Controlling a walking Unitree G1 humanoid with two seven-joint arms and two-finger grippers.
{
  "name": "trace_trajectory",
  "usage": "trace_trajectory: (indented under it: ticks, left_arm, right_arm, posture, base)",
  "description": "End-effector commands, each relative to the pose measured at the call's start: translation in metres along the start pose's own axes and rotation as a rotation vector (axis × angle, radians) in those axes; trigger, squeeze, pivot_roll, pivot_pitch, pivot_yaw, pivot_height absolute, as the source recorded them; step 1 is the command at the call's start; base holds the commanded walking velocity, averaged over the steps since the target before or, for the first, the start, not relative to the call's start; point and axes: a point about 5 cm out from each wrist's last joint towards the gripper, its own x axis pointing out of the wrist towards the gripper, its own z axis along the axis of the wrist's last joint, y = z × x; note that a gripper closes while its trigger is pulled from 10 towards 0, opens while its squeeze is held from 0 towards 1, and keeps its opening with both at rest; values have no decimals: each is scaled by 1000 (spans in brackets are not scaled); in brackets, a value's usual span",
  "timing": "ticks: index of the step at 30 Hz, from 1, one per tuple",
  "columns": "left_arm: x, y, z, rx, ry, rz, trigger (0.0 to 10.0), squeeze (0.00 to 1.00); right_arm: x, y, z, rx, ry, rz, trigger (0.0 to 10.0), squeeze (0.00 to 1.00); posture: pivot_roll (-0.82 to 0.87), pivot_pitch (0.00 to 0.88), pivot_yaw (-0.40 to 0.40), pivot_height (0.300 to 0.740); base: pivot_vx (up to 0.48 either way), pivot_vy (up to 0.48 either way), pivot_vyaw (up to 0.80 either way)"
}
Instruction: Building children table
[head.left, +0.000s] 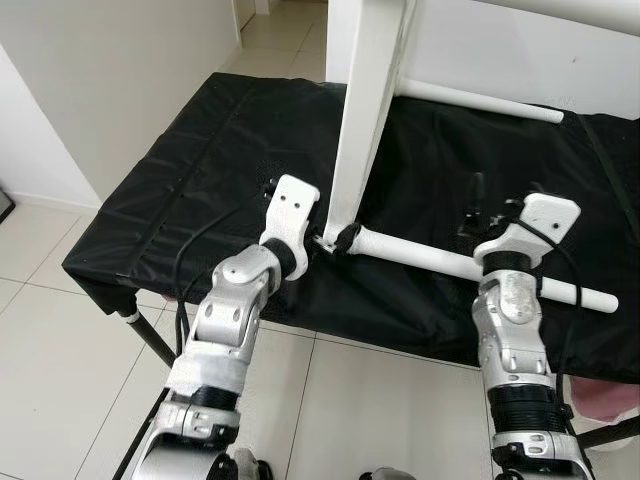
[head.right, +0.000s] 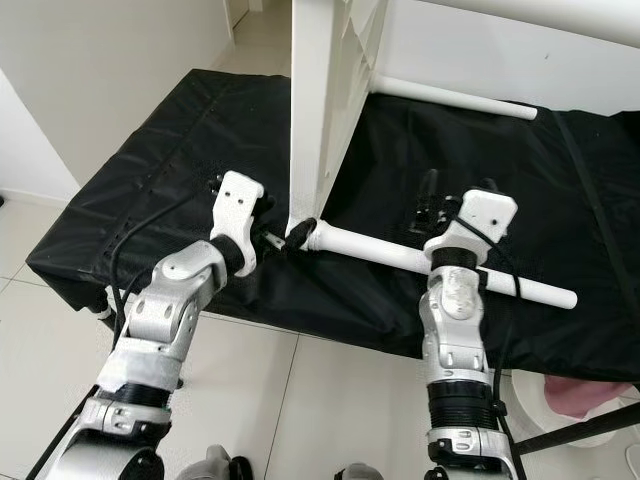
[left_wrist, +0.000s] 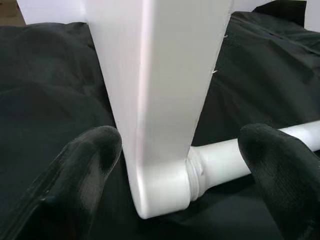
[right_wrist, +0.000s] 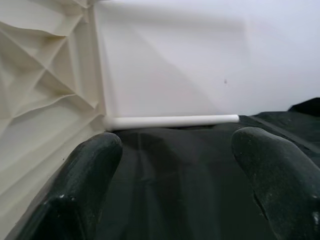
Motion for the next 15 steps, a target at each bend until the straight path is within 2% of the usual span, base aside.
trace_trajectory:
  ticks: [1, 7, 15]
  left_arm:
    - [1, 13, -5, -8, 35, 279, 10000, 0]
    - [16, 8, 2, -14, 32, 279, 10000, 0]
    - [28, 4, 7, 12, 40, 279, 10000, 0]
  right_arm:
    - [1, -2, 3, 0, -3, -4, 10000, 0]
    - [2, -9, 8, -14, -6, -19, 10000, 0]
    - [2, -5, 12, -16, -17, -3, 10000, 0]
  posture:
    - [-117, 99, 56, 740]
    - [-125, 119, 59, 740]
    - [-131, 139, 62, 740]
  base:
    - [0, 0, 0]
    - [0, 0, 0]
    - [0, 0, 0]
